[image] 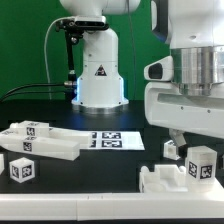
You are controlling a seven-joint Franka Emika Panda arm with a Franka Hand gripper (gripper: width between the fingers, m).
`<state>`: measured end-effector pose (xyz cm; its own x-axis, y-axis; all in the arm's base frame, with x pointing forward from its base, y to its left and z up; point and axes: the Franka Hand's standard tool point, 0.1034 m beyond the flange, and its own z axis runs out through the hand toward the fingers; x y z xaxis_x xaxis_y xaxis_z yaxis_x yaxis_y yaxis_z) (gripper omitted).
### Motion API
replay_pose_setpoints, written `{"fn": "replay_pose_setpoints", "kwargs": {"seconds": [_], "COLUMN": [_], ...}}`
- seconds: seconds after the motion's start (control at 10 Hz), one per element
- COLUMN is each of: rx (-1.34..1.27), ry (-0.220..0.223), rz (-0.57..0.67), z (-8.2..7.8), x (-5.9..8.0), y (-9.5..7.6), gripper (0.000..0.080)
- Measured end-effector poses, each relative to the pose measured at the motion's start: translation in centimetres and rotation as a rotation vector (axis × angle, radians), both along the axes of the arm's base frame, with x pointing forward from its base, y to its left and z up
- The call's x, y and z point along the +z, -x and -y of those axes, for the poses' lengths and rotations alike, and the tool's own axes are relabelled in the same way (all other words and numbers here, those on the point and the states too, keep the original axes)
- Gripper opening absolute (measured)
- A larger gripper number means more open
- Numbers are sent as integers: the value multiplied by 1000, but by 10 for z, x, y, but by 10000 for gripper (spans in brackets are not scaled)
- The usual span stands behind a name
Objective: Assemble chair
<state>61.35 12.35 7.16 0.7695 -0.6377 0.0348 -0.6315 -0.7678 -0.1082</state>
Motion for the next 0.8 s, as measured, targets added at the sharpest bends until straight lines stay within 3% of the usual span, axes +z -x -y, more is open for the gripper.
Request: {"fn": "replay_pose_setpoints", "kwargs": {"seconds": [0.4, 0.5, 0.6, 0.8], "rx": [277, 528, 704, 731], "ry": [37, 93, 121, 121], "rz": [12, 29, 30, 27], "z": [0, -1, -7, -9], "x": [1, 1, -1, -4], "y": [-1, -1, 1, 2], "gripper": [648, 648, 648, 648]}}
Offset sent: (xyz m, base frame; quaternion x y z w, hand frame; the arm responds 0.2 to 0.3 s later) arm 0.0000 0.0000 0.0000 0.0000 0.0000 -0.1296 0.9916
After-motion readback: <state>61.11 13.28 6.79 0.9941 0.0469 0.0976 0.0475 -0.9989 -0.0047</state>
